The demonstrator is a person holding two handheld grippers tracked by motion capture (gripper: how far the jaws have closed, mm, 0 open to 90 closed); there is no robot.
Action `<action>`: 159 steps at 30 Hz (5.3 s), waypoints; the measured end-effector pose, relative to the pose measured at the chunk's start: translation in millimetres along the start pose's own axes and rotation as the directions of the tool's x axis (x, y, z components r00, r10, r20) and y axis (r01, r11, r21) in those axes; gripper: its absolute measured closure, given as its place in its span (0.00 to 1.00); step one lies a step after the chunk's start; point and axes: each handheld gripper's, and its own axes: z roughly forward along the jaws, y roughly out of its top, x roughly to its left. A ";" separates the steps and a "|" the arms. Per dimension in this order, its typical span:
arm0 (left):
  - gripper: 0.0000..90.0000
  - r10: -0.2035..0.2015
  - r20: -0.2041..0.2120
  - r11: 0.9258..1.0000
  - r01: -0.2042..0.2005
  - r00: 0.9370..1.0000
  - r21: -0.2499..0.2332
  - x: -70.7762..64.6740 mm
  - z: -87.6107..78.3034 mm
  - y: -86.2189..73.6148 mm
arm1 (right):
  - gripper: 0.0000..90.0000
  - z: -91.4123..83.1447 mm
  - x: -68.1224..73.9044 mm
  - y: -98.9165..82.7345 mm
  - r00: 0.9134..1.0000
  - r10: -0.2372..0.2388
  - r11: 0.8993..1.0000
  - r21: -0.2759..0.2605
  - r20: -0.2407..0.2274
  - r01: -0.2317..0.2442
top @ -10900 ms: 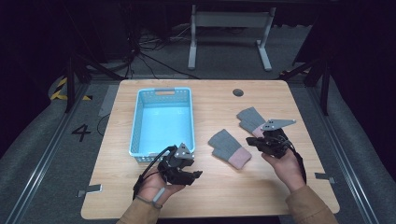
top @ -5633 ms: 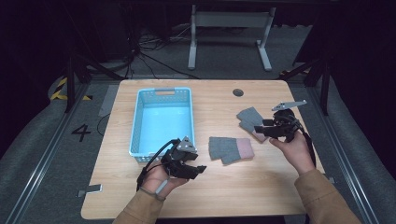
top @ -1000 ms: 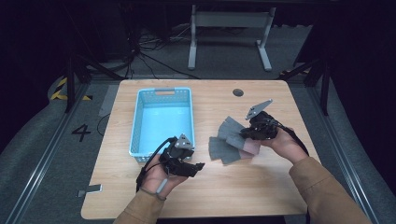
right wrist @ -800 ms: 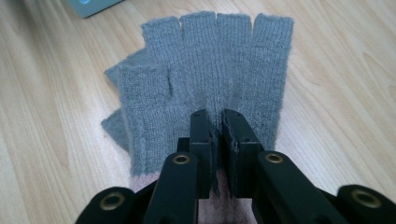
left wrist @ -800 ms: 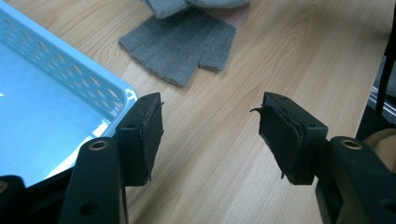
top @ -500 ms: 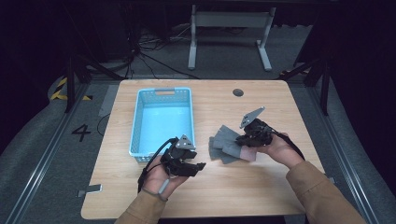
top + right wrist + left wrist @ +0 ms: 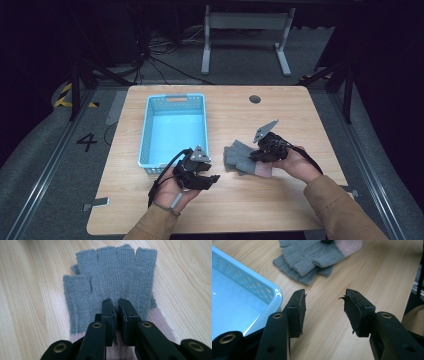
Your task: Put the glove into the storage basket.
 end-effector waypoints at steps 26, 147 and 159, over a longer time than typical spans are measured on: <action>0.64 0.005 0.011 0.999 -0.006 1.000 0.032 -4.9 12.8 4.2 | 0.82 -6.1 6.4 -16.2 0.994 0.106 0.990 -0.093 0.004 -0.105; 0.98 0.029 -0.077 0.999 -0.025 0.997 0.046 -24.4 100.1 32.5 | 0.98 -30.7 -0.4 -65.4 0.949 0.299 0.942 -0.190 0.100 -0.277; 0.85 0.023 -0.063 0.995 -0.016 0.998 0.099 -19.7 112.9 29.4 | 0.95 -21.1 -7.6 -71.8 0.939 0.336 0.932 -0.170 0.078 -0.320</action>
